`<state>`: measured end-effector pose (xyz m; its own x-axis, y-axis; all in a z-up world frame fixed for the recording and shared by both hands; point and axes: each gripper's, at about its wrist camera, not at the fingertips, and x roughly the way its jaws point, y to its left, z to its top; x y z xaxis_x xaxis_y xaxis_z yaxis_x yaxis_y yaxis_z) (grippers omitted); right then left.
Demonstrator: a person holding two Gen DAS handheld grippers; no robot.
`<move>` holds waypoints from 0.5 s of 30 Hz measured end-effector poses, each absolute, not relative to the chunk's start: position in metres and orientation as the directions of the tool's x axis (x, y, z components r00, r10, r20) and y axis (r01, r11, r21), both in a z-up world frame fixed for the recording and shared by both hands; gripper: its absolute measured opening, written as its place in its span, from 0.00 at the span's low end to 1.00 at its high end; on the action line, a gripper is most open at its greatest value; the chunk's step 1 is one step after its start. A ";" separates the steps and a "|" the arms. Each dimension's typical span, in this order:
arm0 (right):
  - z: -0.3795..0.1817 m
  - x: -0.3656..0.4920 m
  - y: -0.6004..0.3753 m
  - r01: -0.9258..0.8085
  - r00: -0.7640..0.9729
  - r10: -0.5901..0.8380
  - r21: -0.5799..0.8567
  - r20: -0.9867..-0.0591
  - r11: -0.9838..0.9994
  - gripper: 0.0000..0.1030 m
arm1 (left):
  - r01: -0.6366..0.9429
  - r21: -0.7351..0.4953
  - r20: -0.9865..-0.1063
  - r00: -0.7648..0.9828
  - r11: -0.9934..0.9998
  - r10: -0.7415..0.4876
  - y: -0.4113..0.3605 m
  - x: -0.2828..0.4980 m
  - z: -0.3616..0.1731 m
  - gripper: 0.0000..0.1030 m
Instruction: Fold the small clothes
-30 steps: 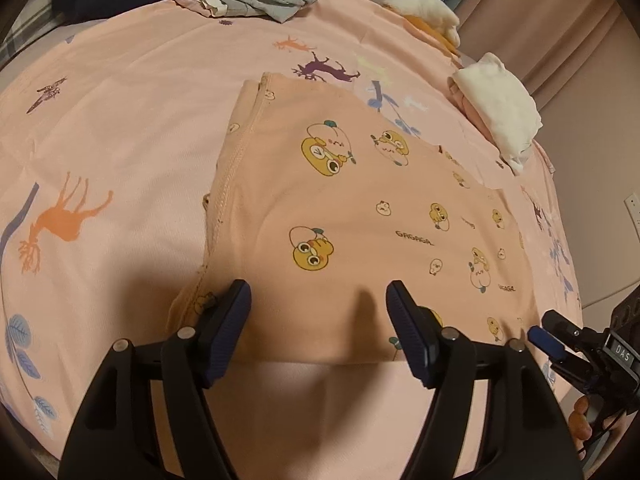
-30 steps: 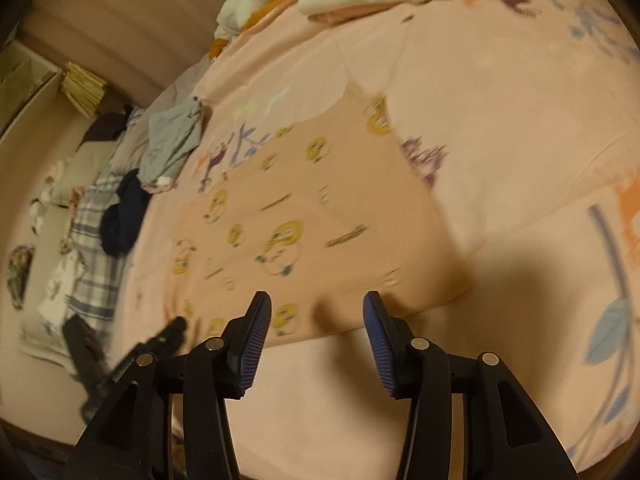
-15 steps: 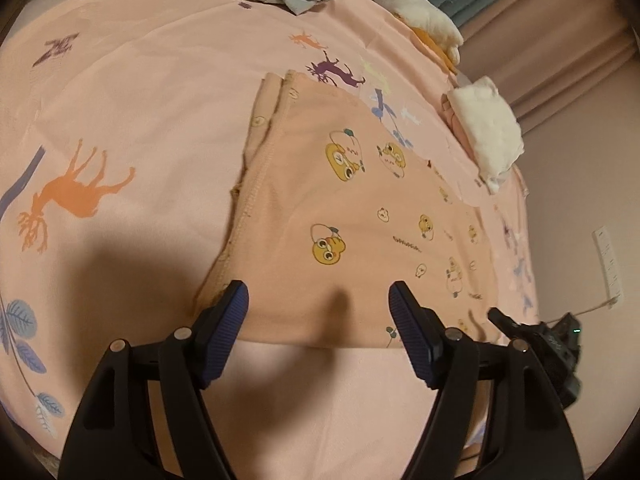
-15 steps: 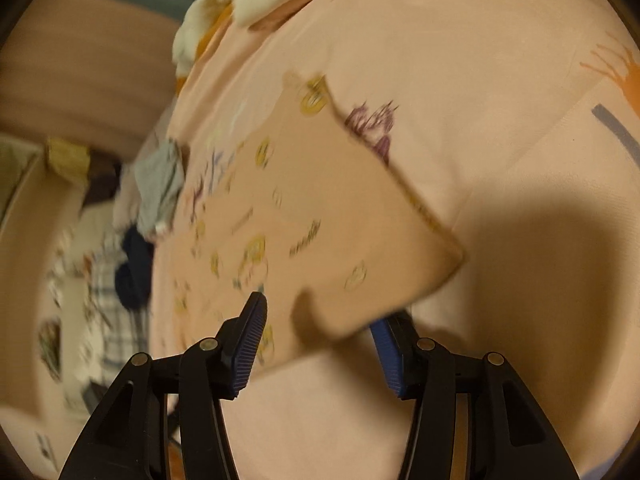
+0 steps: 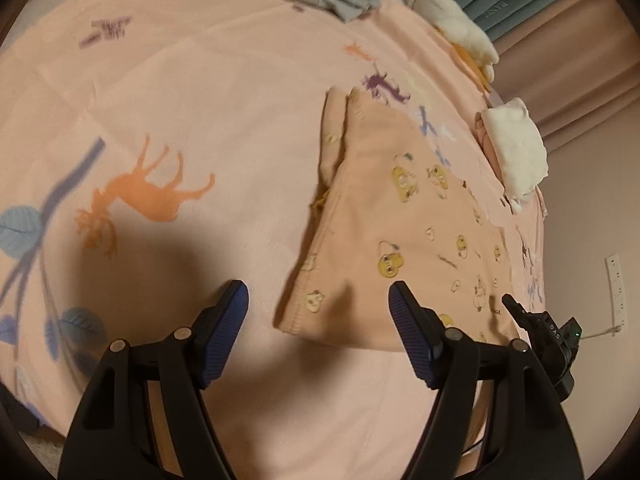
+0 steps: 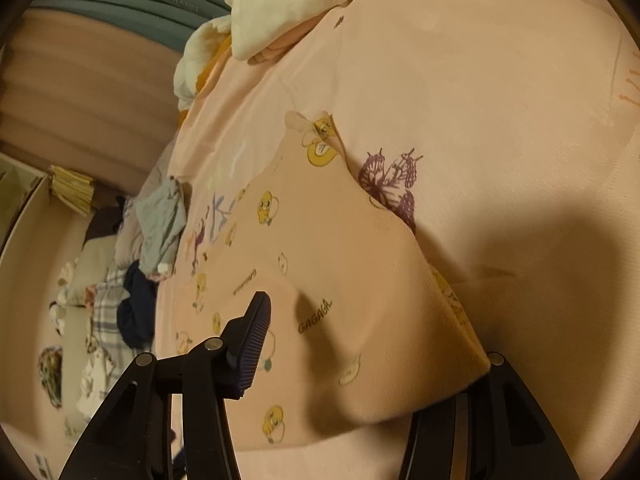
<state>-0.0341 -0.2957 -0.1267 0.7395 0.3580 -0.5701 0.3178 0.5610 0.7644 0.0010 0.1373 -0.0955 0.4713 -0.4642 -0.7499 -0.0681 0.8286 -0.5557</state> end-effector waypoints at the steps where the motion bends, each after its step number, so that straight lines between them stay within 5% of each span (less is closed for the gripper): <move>1: -0.127 -0.033 -0.296 0.316 0.742 0.357 0.765 -0.568 0.561 0.50 | -0.065 -0.558 -0.750 0.466 0.828 -0.469 0.138 0.002 -0.099 0.71; 4: -0.128 -0.029 -0.296 0.315 0.749 0.345 0.762 -0.566 0.565 0.44 | -0.044 -0.552 -0.743 0.479 0.833 -0.467 0.136 -0.001 -0.099 0.70; 8: -0.136 -0.031 -0.303 0.339 0.763 0.316 0.765 -0.564 0.549 0.23 | -0.061 -0.562 -0.743 0.476 0.825 -0.471 0.139 -0.001 -0.100 0.60; 15: -0.139 -0.036 -0.307 0.314 0.784 0.329 0.793 -0.526 0.522 0.18 | -0.057 -0.541 -0.757 0.469 0.839 -0.456 0.135 0.001 -0.101 0.58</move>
<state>-0.0359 -0.3069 -0.1395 0.7841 0.3290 -0.5262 0.3136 0.5217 0.7934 0.0008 0.1353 -0.1007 0.4687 -0.4561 -0.7565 -0.0573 0.8389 -0.5413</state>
